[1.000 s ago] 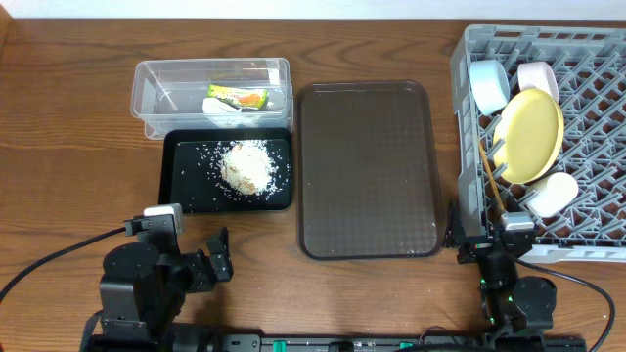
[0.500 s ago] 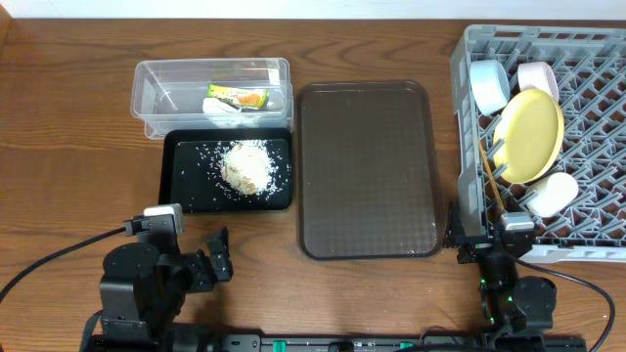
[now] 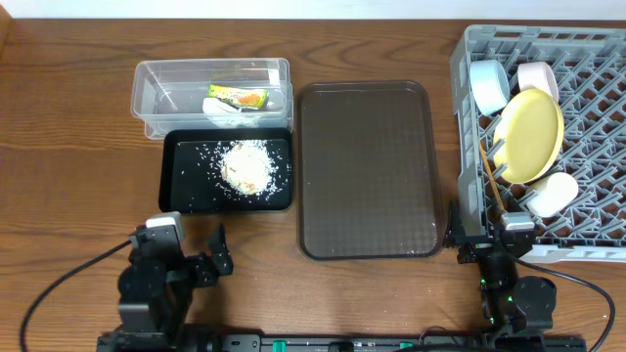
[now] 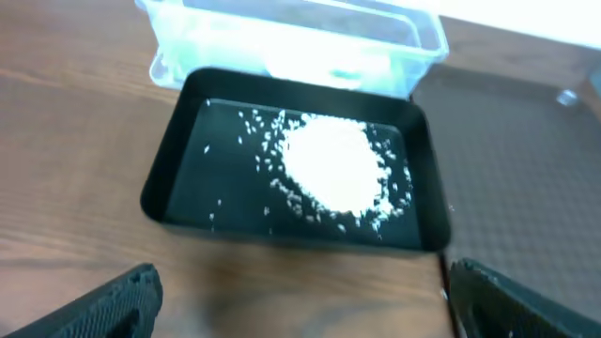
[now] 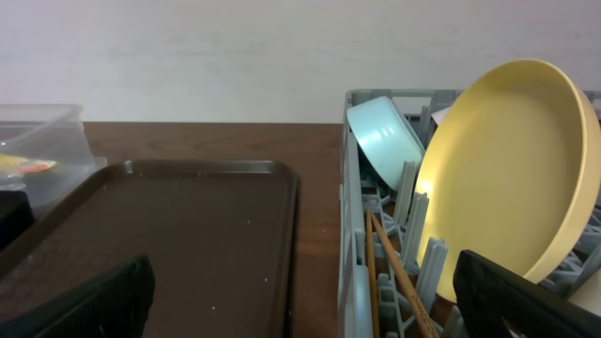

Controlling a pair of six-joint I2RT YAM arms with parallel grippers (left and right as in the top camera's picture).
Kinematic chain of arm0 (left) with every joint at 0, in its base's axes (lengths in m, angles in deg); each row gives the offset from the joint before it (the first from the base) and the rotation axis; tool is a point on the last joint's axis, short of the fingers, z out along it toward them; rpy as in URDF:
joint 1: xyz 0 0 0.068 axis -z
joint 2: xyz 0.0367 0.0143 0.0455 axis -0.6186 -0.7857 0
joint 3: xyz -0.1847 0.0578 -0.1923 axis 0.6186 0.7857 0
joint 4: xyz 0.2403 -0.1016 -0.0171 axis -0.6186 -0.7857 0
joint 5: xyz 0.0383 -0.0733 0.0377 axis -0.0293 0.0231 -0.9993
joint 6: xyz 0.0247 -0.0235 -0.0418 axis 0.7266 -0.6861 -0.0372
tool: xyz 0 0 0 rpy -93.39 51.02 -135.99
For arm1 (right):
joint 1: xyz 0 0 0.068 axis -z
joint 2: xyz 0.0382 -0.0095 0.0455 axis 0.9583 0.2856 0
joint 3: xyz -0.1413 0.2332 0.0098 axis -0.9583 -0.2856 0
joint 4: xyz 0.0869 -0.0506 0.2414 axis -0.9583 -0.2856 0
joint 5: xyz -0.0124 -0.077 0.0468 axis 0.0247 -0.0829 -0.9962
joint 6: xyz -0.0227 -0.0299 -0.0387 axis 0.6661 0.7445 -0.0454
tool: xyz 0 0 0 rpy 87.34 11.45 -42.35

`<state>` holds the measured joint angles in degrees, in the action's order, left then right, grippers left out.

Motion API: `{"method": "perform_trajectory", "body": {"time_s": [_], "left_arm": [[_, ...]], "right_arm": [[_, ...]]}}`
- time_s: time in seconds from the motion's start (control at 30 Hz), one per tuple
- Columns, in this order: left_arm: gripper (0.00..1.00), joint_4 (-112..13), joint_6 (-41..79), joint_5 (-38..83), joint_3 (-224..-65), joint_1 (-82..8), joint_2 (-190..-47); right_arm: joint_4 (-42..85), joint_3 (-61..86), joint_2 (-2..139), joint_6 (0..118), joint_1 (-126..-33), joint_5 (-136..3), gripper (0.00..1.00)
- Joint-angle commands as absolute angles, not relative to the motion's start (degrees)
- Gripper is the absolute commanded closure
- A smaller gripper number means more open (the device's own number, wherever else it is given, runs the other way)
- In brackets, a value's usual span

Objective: Sort waste into correct bins and load items into the dishwasher rack

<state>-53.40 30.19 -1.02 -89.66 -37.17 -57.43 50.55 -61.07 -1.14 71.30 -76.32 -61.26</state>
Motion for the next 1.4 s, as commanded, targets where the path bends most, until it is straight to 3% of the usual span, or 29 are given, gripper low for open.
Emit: {"method": "perform_trajectory", "body": {"time_s": [0.0, 0.3, 0.43, 0.63, 1.37], "left_arm": [[0.0, -47.5, 31.4, -1.2, -83.5, -37.9, -52.8], [0.0, -18.8, 35.7, -1.2, -68.1, -37.9, -46.8], [0.0, -11.5, 41.2, 0.8, -64.5, -37.9, -46.8], [0.0, -19.4, 43.3, 1.9, -64.6, -37.9, -46.8], [0.0, -19.0, 43.0, 1.9, -64.6, -37.9, -47.0]], "right_arm": [[50.3, -61.2, -1.4, 71.2, -76.8, -60.7, 0.01], [50.3, -61.2, -1.4, 71.2, -76.8, -60.7, 0.01], [50.3, -61.2, -1.4, 71.2, -76.8, -60.7, 0.01], [50.3, -61.2, -1.4, 71.2, -76.8, -60.7, 0.01], [50.3, -61.2, -1.4, 71.2, -76.8, -60.7, 0.01]]}}
